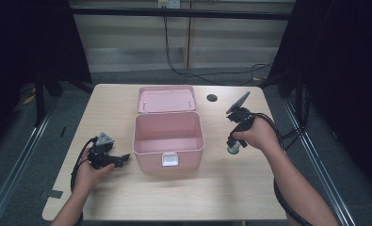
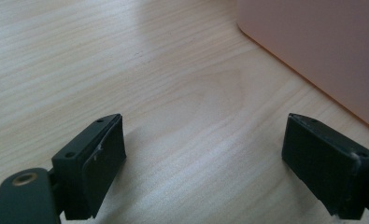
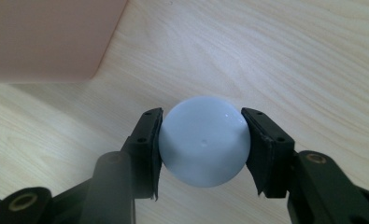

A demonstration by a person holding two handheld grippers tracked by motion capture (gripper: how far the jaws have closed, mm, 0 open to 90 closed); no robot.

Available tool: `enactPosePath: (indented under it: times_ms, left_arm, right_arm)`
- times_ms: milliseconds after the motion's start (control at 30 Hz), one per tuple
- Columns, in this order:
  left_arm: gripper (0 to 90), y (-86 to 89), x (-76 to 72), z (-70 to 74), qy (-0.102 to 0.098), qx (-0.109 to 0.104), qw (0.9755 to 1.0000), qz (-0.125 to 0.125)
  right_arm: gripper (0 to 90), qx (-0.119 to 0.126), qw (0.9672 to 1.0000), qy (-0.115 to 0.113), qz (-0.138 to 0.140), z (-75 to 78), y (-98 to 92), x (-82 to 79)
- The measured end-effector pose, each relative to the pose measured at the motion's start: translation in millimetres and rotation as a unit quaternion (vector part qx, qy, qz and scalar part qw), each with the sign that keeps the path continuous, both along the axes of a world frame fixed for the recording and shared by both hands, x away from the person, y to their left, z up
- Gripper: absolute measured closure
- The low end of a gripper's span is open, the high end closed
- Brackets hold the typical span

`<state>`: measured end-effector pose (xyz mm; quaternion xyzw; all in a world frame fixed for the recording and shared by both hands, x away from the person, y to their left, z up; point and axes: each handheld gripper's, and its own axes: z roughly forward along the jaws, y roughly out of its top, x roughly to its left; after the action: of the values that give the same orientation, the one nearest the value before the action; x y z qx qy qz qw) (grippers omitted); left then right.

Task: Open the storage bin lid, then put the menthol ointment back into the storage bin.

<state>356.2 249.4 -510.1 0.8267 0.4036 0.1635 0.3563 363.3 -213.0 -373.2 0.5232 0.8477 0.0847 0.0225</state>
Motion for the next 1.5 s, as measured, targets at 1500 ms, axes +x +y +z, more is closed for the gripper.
enactPosePath:
  times_ms: [1500]
  left_arm:
    - [12.9, 0.1, 0.0, 0.2, 0.001, 0.0, 1.0, 0.0]
  right_arm:
    - [50.9, 0.012, 0.9989, -0.008, 0.044, 72.9, 70.5, 25.6]
